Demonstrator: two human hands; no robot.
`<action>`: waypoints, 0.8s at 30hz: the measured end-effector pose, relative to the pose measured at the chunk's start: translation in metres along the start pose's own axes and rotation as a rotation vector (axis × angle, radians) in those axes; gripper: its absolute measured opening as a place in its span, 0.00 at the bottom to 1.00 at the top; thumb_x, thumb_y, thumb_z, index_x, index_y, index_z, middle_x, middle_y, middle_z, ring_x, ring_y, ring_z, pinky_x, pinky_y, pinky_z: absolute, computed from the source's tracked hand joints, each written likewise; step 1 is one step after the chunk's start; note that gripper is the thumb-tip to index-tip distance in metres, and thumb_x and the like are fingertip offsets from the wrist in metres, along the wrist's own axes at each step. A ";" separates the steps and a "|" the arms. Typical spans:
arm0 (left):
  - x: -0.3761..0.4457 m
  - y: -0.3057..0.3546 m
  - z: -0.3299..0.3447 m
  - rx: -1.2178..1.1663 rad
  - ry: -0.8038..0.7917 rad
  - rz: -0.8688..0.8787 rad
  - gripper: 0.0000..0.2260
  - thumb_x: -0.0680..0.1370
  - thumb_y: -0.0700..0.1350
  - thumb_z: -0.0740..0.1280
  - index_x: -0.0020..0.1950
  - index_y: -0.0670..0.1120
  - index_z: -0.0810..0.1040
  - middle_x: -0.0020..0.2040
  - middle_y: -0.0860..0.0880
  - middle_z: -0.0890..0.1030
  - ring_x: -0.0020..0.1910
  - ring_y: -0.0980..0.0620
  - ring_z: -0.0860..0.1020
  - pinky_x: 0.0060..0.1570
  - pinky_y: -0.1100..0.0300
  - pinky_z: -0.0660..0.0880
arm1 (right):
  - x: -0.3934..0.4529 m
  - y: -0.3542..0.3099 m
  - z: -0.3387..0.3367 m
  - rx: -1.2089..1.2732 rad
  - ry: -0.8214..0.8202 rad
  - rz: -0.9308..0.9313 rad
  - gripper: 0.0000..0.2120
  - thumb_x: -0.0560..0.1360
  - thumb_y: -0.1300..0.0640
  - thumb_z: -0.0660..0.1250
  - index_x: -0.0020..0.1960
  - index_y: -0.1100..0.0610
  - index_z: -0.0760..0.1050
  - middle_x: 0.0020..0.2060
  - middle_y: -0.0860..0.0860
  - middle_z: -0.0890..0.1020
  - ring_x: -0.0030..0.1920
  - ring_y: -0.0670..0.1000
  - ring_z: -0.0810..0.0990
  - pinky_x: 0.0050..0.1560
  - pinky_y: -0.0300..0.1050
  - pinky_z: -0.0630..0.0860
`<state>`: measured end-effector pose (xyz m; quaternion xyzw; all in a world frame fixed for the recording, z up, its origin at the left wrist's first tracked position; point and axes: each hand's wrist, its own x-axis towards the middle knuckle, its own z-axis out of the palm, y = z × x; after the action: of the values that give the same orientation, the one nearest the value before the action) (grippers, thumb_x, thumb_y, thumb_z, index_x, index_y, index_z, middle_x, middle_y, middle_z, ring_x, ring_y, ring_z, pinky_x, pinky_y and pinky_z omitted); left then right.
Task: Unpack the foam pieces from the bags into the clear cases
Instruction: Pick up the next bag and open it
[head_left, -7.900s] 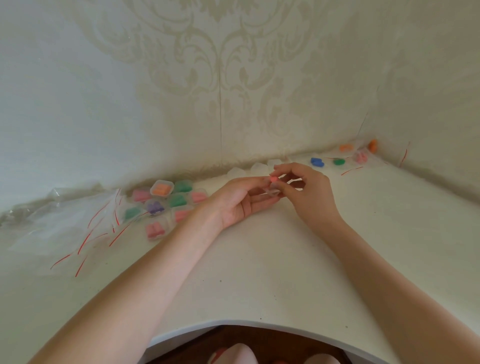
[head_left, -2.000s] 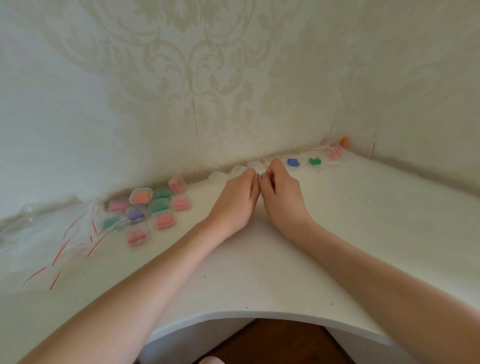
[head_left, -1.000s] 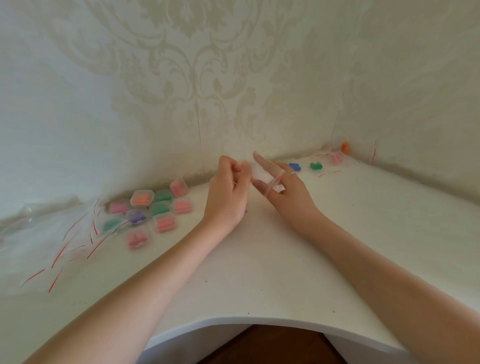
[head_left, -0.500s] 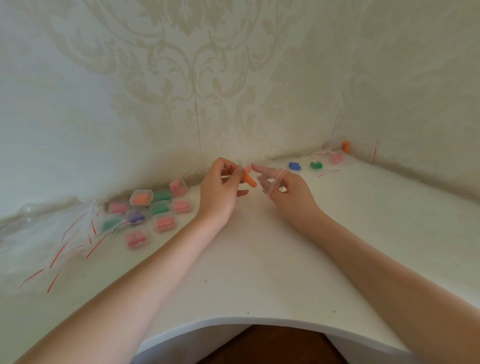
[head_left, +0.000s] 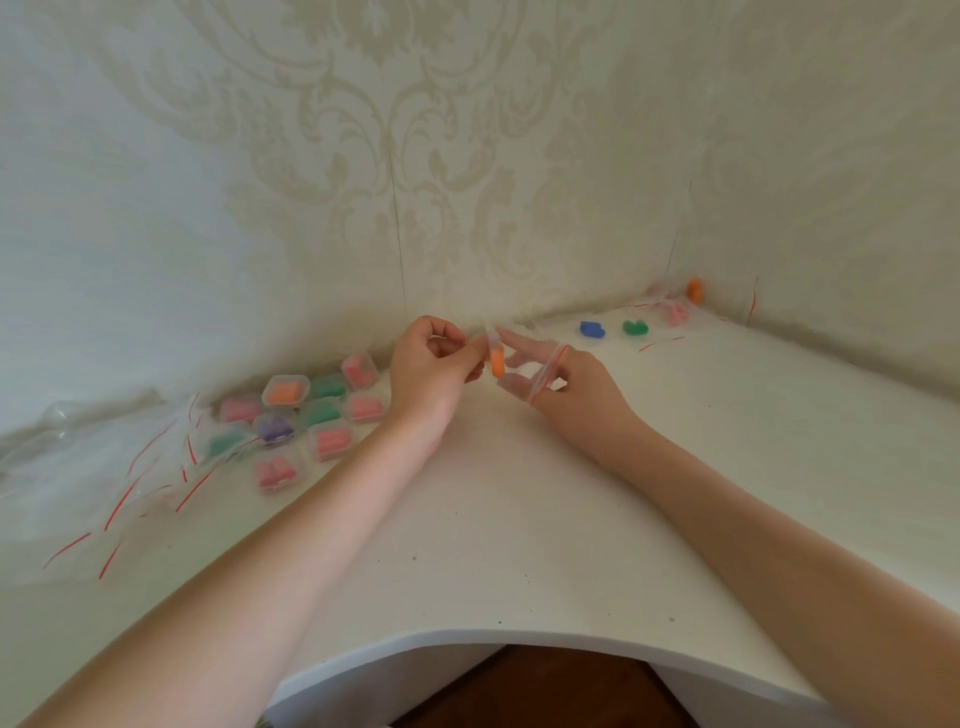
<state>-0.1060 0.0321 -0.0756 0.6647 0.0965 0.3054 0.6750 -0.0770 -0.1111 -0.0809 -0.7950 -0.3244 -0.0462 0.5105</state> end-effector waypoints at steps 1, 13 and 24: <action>0.000 -0.001 0.000 0.009 -0.002 0.012 0.12 0.71 0.36 0.72 0.37 0.46 0.69 0.28 0.50 0.75 0.29 0.51 0.76 0.46 0.47 0.78 | 0.000 -0.001 0.000 0.004 0.000 0.004 0.17 0.75 0.50 0.68 0.62 0.38 0.73 0.50 0.44 0.80 0.50 0.53 0.77 0.47 0.31 0.69; -0.005 -0.002 0.003 0.210 -0.073 0.226 0.12 0.71 0.37 0.72 0.37 0.50 0.71 0.31 0.48 0.80 0.32 0.52 0.78 0.38 0.55 0.75 | 0.003 0.006 -0.001 -0.013 0.071 -0.016 0.08 0.77 0.56 0.65 0.51 0.45 0.80 0.45 0.42 0.83 0.47 0.56 0.77 0.43 0.29 0.67; -0.009 0.008 0.007 -0.132 -0.141 -0.043 0.10 0.75 0.30 0.65 0.41 0.44 0.69 0.36 0.43 0.77 0.30 0.55 0.80 0.34 0.63 0.79 | 0.002 0.005 -0.003 -0.134 0.091 0.012 0.06 0.77 0.55 0.62 0.53 0.48 0.75 0.35 0.41 0.76 0.33 0.38 0.73 0.41 0.35 0.73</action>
<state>-0.1116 0.0203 -0.0694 0.6364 0.0425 0.2492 0.7288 -0.0718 -0.1139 -0.0831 -0.8265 -0.2921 -0.1010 0.4705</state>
